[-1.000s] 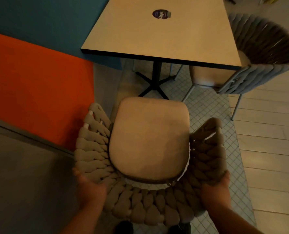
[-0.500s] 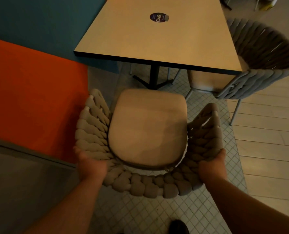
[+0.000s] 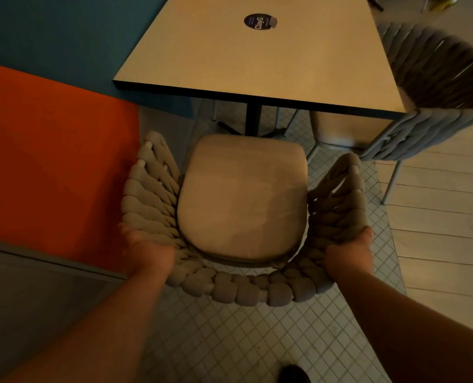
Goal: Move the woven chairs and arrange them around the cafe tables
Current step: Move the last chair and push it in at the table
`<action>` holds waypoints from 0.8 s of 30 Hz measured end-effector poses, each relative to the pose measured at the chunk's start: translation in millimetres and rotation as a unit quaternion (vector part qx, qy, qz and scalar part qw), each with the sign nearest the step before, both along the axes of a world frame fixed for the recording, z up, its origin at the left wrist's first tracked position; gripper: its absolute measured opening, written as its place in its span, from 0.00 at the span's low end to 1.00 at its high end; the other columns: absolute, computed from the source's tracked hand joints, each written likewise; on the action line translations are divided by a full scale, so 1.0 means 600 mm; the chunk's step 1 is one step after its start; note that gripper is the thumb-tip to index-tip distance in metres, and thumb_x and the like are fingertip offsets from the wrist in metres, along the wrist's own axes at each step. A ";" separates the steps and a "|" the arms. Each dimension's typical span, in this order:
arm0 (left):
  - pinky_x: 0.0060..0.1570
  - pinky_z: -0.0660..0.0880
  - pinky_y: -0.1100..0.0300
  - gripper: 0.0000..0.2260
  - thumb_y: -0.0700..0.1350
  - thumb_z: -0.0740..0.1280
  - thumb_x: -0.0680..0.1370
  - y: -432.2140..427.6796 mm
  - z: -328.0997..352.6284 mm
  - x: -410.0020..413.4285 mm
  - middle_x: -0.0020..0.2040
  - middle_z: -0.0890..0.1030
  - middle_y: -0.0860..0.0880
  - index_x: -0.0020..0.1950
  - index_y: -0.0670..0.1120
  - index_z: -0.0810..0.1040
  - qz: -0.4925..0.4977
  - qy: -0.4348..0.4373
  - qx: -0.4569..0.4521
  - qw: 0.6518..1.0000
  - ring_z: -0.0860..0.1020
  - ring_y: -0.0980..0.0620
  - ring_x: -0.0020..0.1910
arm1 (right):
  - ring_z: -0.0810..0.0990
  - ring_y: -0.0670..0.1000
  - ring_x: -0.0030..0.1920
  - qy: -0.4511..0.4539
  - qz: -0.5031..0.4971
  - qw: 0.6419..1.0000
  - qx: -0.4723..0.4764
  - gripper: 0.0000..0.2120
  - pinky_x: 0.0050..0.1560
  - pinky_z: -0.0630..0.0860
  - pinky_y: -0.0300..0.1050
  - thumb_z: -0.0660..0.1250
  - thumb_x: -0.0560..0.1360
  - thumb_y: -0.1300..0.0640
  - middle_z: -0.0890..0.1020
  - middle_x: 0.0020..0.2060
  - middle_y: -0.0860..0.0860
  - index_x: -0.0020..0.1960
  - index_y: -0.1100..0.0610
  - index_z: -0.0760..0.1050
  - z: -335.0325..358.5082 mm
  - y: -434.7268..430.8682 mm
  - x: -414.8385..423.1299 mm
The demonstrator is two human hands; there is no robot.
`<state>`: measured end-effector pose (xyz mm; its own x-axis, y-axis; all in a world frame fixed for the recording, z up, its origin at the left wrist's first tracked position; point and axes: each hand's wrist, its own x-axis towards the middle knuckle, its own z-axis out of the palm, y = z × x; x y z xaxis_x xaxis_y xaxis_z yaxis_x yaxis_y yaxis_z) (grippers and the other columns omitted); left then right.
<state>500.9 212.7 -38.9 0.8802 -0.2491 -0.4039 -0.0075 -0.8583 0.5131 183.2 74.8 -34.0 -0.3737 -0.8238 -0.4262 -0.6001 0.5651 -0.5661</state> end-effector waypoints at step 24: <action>0.53 0.73 0.54 0.44 0.89 0.53 0.58 0.060 0.020 -0.127 0.50 0.84 0.51 0.46 0.53 0.81 -0.616 -0.164 0.237 0.734 0.80 0.48 0.52 | 0.76 0.44 0.52 0.278 0.627 0.728 -0.023 0.42 0.60 0.67 0.46 0.54 0.55 0.12 0.82 0.42 0.38 0.51 0.39 0.83 0.020 0.086 -0.003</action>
<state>424.6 248.8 -27.1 0.1751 -0.8369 -0.5186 -0.9829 -0.1791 -0.0428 181.2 126.6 -22.2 0.5789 -0.6747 -0.4579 -0.7714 -0.6352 -0.0393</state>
